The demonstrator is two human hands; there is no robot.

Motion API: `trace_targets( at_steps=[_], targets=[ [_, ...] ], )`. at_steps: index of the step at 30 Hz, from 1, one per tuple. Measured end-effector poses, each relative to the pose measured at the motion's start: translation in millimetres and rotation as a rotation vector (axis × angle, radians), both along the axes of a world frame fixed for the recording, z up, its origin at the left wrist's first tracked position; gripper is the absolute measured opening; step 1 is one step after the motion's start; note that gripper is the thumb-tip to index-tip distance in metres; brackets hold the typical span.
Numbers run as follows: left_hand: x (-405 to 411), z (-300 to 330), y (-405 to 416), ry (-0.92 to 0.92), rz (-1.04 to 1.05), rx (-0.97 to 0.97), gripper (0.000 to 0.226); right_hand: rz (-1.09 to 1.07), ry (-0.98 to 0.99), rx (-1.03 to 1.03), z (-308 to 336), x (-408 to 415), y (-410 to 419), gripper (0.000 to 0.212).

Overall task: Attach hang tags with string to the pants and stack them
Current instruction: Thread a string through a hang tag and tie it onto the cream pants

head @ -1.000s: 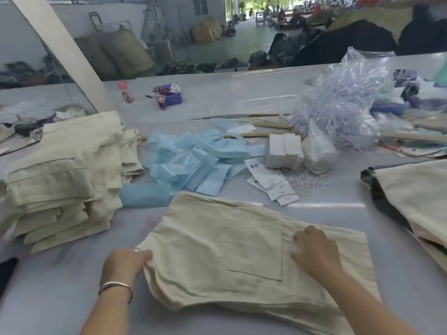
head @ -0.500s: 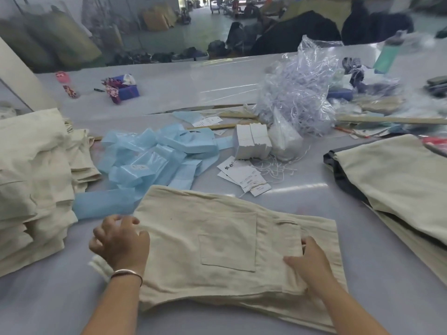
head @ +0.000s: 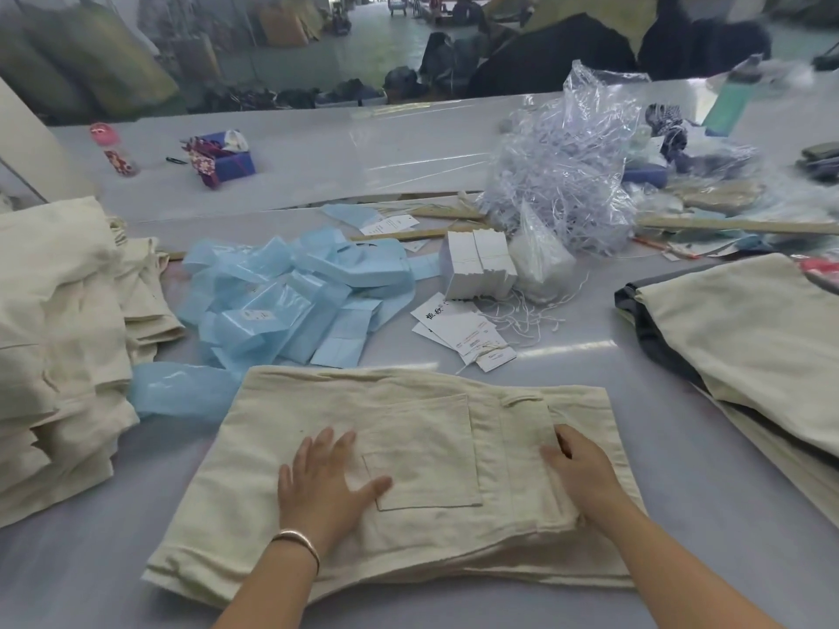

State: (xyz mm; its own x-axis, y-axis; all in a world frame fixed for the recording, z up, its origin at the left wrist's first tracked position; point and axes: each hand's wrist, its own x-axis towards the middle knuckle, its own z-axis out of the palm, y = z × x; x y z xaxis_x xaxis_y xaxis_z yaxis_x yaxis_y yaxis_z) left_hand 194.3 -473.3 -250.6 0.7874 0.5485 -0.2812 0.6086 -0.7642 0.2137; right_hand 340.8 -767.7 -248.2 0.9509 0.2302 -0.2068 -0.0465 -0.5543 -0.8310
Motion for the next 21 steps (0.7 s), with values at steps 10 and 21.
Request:
trace_targets(
  at_steps=[10,21],
  targets=[
    [-4,14,1,-0.154,0.273,0.126,0.044,-0.098,-0.091,-0.181,17,39,44,0.029],
    [58,3,15,-0.434,0.019,-0.014,0.031,0.097,-0.305,-0.188,41,109,148,0.027]
  ],
)
